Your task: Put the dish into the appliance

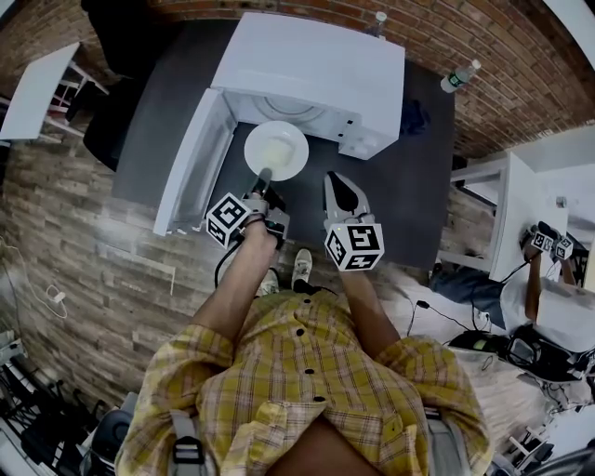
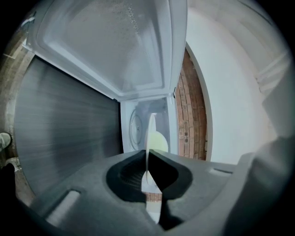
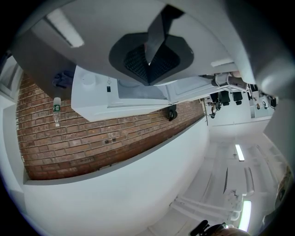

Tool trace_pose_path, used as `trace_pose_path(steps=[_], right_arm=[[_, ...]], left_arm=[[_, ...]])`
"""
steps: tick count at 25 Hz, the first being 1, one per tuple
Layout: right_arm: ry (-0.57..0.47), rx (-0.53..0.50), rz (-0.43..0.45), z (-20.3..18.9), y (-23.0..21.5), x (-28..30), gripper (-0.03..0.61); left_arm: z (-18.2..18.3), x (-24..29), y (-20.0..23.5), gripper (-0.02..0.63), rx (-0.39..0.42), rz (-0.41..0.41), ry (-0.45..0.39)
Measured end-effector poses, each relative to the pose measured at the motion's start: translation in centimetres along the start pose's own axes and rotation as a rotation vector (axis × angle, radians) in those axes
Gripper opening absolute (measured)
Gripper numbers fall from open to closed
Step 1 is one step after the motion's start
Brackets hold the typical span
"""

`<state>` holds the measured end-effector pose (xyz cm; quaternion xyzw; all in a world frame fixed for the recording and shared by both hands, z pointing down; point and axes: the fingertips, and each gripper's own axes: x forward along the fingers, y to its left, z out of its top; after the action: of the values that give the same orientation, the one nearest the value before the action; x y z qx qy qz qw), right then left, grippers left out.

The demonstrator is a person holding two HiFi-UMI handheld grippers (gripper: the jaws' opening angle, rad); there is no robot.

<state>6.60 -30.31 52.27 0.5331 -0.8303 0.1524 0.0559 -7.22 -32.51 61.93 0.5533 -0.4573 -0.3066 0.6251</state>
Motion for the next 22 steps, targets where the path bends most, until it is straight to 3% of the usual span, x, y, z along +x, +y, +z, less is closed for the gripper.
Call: trace_pose_path(steps=[9, 14, 22], right_arm=[[0.021, 0.003, 0.006, -0.8, -0.6, 0.3, 0.005], [0.027, -0.008, -0.001, -0.9, -1.3, 0.2, 0.005], [0.034, -0.011, 0.006, -1.1, -1.8, -0.2, 0.005]], left_arm=[[0.3, 2.8, 1.4, 0.011, 0.002, 0.007, -0.046], [0.6, 5.6, 2.9, 0.011, -0.058, 0.002, -0.064], [1.8, 9.7, 4.6, 0.009, -0.045, 0.005, -0.095]])
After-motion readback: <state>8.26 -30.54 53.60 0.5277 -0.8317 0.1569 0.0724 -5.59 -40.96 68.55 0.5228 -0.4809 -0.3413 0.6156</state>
